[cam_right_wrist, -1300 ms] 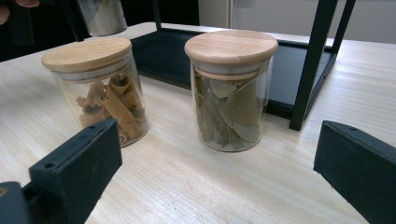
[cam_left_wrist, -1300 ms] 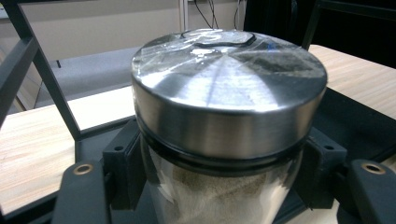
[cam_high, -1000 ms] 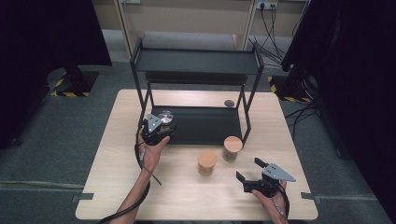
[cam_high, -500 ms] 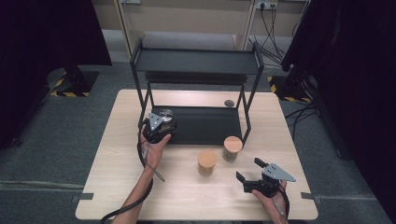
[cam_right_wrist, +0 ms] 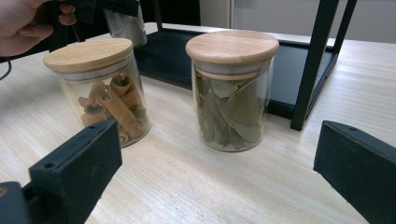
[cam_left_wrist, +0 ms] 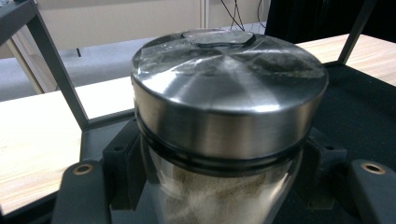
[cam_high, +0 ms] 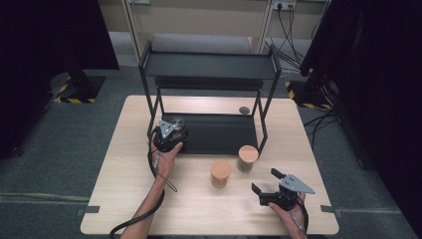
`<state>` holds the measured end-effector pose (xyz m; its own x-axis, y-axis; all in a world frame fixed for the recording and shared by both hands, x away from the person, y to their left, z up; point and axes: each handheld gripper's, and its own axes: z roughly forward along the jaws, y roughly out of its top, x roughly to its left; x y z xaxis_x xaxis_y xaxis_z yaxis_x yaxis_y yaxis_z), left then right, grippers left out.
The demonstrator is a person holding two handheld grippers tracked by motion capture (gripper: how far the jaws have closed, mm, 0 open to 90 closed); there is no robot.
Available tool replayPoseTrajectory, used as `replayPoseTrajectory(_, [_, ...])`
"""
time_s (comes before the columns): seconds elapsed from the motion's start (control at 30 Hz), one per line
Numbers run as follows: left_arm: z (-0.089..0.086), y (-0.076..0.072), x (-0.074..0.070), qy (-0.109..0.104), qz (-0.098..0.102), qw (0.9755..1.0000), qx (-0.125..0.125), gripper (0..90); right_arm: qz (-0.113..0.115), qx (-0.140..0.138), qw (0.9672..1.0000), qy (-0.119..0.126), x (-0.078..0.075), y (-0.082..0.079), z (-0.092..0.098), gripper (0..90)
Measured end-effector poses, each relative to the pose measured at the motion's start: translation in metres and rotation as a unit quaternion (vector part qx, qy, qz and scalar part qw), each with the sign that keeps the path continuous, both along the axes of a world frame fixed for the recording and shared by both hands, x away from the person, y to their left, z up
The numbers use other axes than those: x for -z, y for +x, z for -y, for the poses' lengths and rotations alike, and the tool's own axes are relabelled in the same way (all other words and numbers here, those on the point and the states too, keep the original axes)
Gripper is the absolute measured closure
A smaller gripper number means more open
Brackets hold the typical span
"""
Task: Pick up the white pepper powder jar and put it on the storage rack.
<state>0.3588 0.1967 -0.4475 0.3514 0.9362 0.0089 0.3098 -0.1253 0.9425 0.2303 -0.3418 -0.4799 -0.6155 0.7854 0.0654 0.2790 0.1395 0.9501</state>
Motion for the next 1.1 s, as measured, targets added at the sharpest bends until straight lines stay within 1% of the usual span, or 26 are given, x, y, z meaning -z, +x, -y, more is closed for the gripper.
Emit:
replayPoseTrajectory(0.17, [0.003,0.003,0.0,0.0,0.002,1.0,-0.001,31.0,0.0,-0.001,1.0,0.0,0.0,0.0,0.0,1.1])
replayPoseTrajectory(0.37, [0.006,0.007,0.0,-0.004,-0.001,0.9999,-0.01,31.0,0.001,-0.001,1.0,0.0,0.0,0.0,0.0,1.1])
replayPoseTrajectory(0.53, [0.008,0.009,0.002,0.0,-0.001,0.9999,-0.015,30.9,0.001,-0.002,1.0,0.0,0.0,0.0,0.0,1.1])
replayPoseTrajectory(0.77, [0.01,0.01,0.004,-0.005,-0.001,0.9998,-0.019,31.0,0.0,-0.002,1.0,0.0,0.0,0.0,0.0,1.1])
replayPoseTrajectory(1.1, [0.011,0.013,0.008,-0.001,-0.004,0.9996,-0.028,30.9,0.0,-0.002,1.0,0.0,0.0,0.0,0.0,1.1])
